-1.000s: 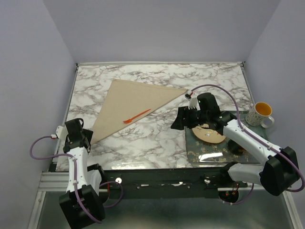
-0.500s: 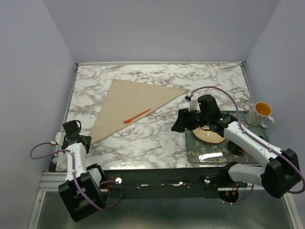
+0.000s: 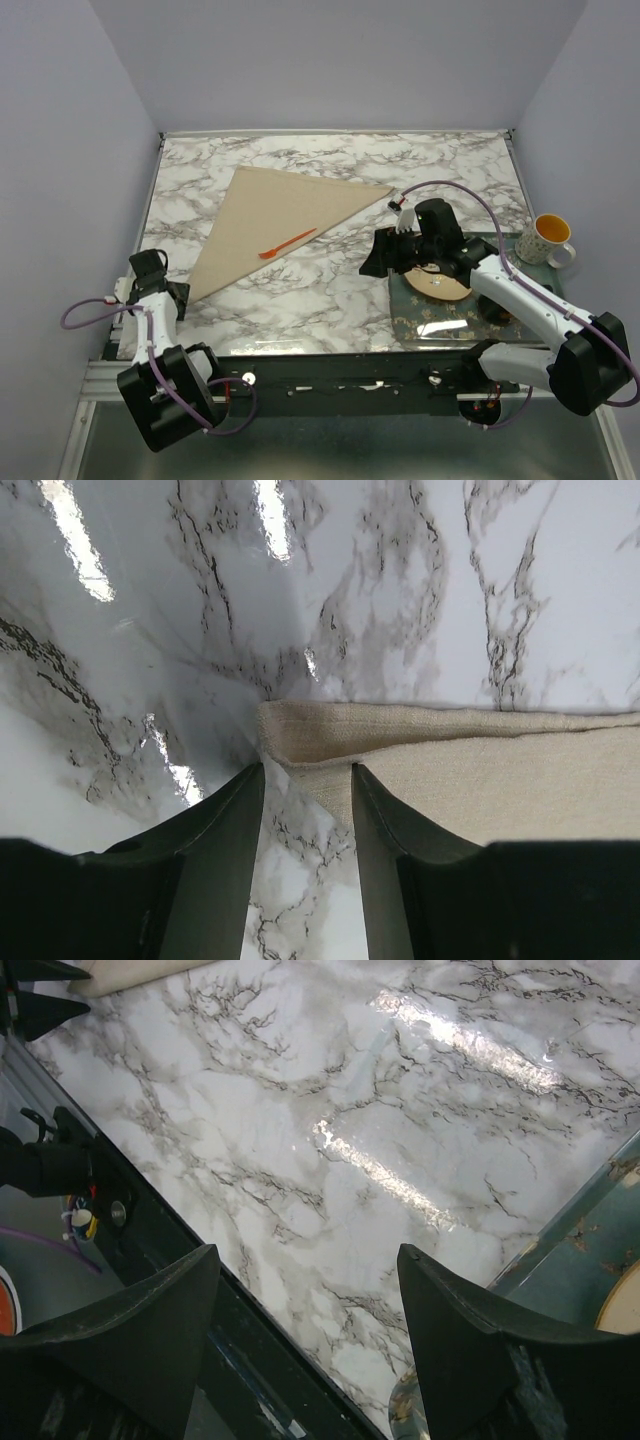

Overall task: Fold the napkin, place the utensils inside, and roll it up
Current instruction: Fold the napkin

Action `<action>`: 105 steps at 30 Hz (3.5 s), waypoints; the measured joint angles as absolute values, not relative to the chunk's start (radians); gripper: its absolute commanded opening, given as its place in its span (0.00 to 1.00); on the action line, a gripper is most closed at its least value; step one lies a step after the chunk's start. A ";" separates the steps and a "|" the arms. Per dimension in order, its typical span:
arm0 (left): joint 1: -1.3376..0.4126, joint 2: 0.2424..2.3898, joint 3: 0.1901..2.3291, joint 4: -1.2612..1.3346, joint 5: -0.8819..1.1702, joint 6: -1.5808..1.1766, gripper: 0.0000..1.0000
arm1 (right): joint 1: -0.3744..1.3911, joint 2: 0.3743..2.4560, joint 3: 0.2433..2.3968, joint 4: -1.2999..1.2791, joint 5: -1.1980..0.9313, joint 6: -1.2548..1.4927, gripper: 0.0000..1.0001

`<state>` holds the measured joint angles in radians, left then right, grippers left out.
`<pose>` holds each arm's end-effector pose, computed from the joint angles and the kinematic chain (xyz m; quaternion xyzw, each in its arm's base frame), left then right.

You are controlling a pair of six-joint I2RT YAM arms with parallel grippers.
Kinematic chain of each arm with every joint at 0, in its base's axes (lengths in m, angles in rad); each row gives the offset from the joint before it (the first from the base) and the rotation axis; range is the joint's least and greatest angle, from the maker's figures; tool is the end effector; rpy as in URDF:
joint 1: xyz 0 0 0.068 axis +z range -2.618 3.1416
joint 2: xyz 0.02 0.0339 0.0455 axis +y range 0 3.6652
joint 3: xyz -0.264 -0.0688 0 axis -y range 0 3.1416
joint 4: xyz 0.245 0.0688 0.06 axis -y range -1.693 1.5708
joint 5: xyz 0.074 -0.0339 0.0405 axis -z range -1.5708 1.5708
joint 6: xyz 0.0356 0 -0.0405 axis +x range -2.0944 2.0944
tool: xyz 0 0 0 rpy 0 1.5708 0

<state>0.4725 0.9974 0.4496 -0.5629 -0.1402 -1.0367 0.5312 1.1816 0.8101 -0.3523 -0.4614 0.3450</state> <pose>0.1453 0.0798 0.1610 -0.6769 0.6967 0.0022 0.2375 0.2069 0.1399 0.2546 -0.1761 0.8749 0.3585 0.2738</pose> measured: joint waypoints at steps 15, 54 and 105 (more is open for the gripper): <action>0.485 1.213 0.578 -0.572 -0.199 -1.016 0.48 | 0.531 1.182 0.810 -0.353 -0.460 0.345 0.80; -0.094 1.127 0.899 -0.641 -0.403 -1.052 0.00 | 0.531 1.181 0.810 -0.353 -0.429 0.340 0.80; -0.516 1.690 1.434 -0.533 -0.315 -0.847 0.00 | 0.502 1.134 0.868 -0.369 -0.359 0.378 0.81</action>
<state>-0.5159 1.6901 1.4342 -0.5327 -0.3153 -0.8471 0.5022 1.1343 0.8684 -0.3687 -0.3592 0.3779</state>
